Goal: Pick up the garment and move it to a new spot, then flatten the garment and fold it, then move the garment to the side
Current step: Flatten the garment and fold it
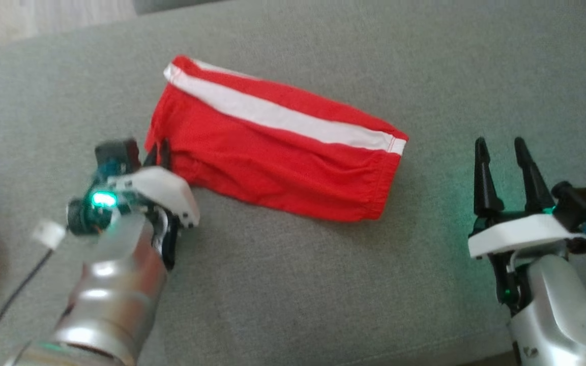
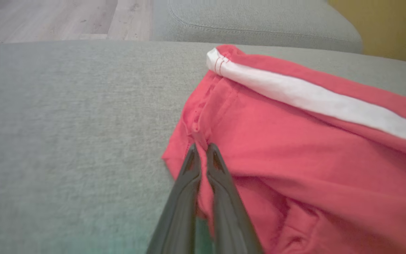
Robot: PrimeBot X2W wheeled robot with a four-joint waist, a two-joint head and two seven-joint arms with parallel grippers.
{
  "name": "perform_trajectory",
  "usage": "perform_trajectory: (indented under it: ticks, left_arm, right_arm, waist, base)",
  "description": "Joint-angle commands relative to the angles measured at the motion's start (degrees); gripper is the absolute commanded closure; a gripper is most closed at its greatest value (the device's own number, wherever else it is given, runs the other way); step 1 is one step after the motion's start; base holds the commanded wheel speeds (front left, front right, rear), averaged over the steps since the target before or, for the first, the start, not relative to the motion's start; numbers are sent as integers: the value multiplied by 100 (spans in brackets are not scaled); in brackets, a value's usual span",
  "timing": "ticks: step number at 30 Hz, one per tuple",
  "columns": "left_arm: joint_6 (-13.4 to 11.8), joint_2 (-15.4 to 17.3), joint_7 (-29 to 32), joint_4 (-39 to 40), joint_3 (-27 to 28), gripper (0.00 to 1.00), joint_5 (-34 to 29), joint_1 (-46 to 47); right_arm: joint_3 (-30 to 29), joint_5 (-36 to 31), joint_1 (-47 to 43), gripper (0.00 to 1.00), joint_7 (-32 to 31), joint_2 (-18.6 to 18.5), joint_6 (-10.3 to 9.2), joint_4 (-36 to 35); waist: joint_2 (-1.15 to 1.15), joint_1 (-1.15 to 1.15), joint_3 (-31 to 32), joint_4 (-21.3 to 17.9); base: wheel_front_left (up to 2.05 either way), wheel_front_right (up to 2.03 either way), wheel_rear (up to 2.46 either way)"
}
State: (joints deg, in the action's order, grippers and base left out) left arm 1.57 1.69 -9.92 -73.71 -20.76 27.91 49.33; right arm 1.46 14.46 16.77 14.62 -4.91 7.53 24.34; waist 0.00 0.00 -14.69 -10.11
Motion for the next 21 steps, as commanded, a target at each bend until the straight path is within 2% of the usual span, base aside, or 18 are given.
perform_trajectory:
  ticks: [1,11,16,17,18,19,20,21]
  left_arm:
    - [21,144,-178,56,123,100,130,-189]
    - [235,122,-502,544,442,100,711,-1669]
    - [71,121,-506,1495,450,100,685,-2556]
    - [-9,120,-506,1715,468,76,629,-2703]
    - [-9,120,-506,1715,468,76,629,-2703]
    - [-59,120,-507,1912,478,20,567,-2846]
    - [-89,120,-507,2080,477,0,538,-2981]
    - [-132,120,-507,2254,466,0,487,-3091]
  right_arm:
    - [109,-62,-142,0,38,20,-4,-84]
    - [89,-221,-803,0,38,65,-4,259]
    - [113,-241,-1010,0,38,66,-4,302]
    - [157,-236,-1028,0,38,73,-4,300]
    - [157,-236,-1028,0,38,73,-4,300]
    - [217,-208,-1036,0,38,80,-4,303]
    - [287,-160,-1030,0,38,90,-4,302]
    - [386,-115,-1008,0,38,102,-4,293]
  waist:
    - [0,0,265,122]
    - [0,0,1310,607]
    - [0,0,1477,838]
    - [0,0,1487,878]
    - [0,0,1487,878]
    - [0,0,1493,922]
    - [0,0,1499,967]
    - [0,0,1500,1008]
  base:
    - [0,0,0]
    - [0,0,0]
    - [0,0,0]
    - [0,0,0]
    - [0,0,0]
    - [0,0,0]
    - [0,0,0]
    - [0,0,0]
